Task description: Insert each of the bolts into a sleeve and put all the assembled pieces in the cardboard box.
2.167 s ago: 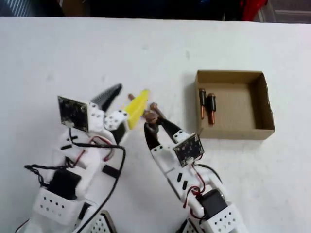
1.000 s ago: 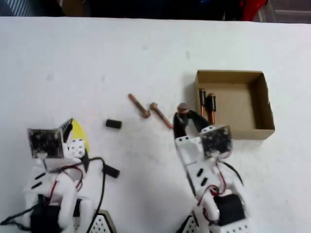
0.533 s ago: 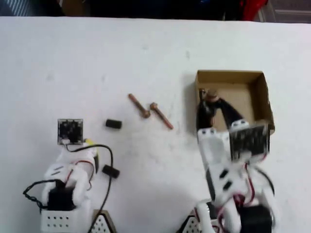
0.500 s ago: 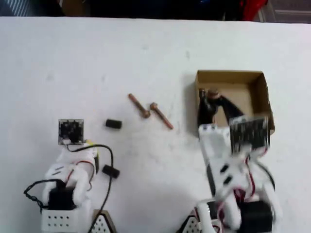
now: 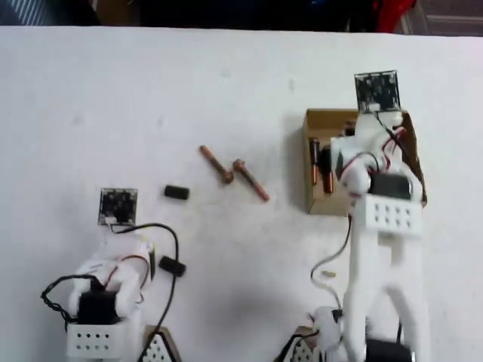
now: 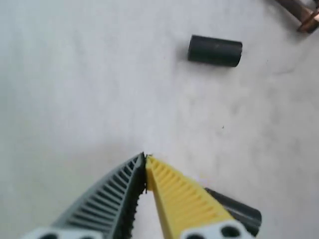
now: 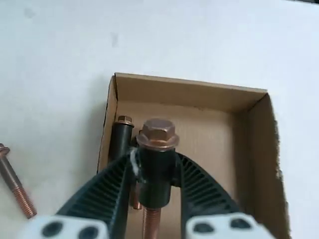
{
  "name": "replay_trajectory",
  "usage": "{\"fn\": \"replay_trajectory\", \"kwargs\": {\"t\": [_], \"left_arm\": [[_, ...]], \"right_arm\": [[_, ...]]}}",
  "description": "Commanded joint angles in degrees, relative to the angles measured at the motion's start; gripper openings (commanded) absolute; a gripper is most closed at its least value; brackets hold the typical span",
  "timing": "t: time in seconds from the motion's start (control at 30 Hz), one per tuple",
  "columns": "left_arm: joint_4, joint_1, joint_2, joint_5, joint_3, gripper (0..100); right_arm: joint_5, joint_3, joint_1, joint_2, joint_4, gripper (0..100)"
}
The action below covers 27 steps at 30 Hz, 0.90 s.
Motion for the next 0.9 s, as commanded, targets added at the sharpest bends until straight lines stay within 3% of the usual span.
{"fn": "replay_trajectory", "kwargs": {"t": [0.0,0.27,0.4,0.87], "left_arm": [[2.3,-0.6,-0.5,-0.4,0.0,2],[2.3,-0.7,-0.5,-0.4,0.0,2],[2.3,-0.7,-0.5,-0.4,0.0,2],[2.3,-0.7,-0.5,-0.4,0.0,2]], "right_arm": [[0.8,-7.7,0.7,11.3,-4.9,1.7],[0.8,-21.0,3.8,31.3,-4.6,1.7],[0.8,-28.4,4.9,39.2,0.2,1.8],[3.6,-44.5,2.1,57.0,11.6,5.7]]}}
